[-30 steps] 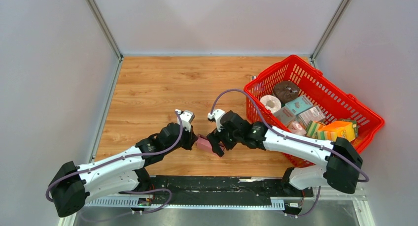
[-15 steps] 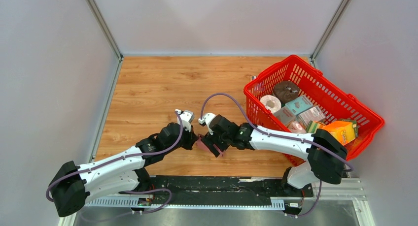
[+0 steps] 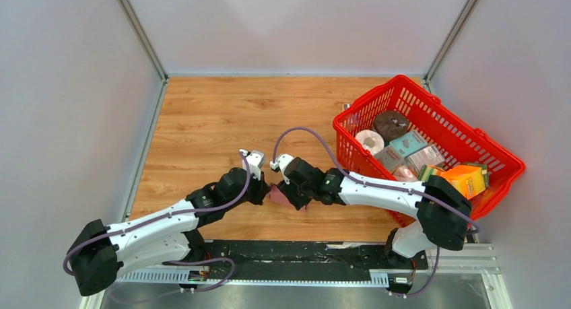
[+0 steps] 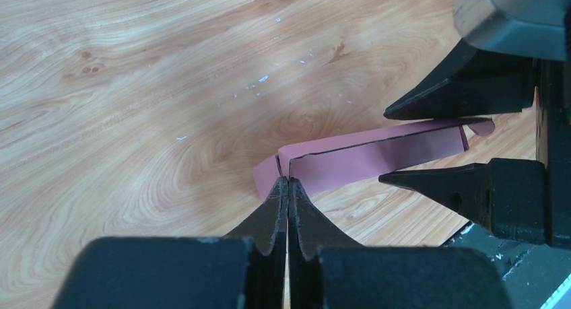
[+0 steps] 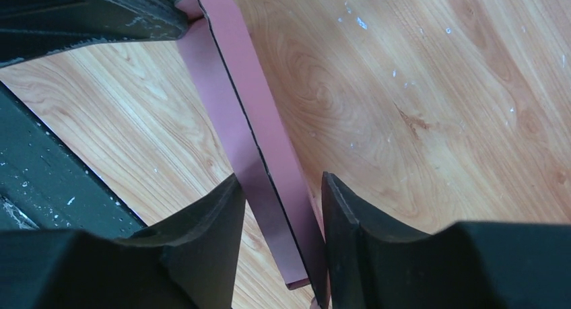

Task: Fold the paper box

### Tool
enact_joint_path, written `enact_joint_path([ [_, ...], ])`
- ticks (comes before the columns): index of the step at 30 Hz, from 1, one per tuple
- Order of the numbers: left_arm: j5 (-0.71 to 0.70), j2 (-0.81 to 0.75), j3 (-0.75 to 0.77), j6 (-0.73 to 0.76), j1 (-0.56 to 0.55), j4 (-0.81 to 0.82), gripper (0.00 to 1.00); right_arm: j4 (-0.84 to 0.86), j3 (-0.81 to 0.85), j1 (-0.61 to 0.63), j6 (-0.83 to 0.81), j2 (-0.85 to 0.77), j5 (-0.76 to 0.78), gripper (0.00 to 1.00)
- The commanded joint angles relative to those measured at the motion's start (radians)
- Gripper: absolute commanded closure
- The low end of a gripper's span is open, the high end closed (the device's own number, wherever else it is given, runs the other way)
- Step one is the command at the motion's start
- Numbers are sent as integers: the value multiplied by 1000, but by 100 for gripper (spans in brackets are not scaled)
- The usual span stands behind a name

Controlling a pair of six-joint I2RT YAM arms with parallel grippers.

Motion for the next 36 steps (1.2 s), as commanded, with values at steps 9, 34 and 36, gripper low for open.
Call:
enact_joint_path([
  [9,8,60,5,-32,-4,13,100,54,36,-2,19,18,20,48],
  [34,-15,94,63,-26,-4,-46,100,-221,-52,-100,292,-250,-72,60],
  [36,-14,96,66,-25,-4,-50,100,-224,-49,-102,301,-253,-72,64],
])
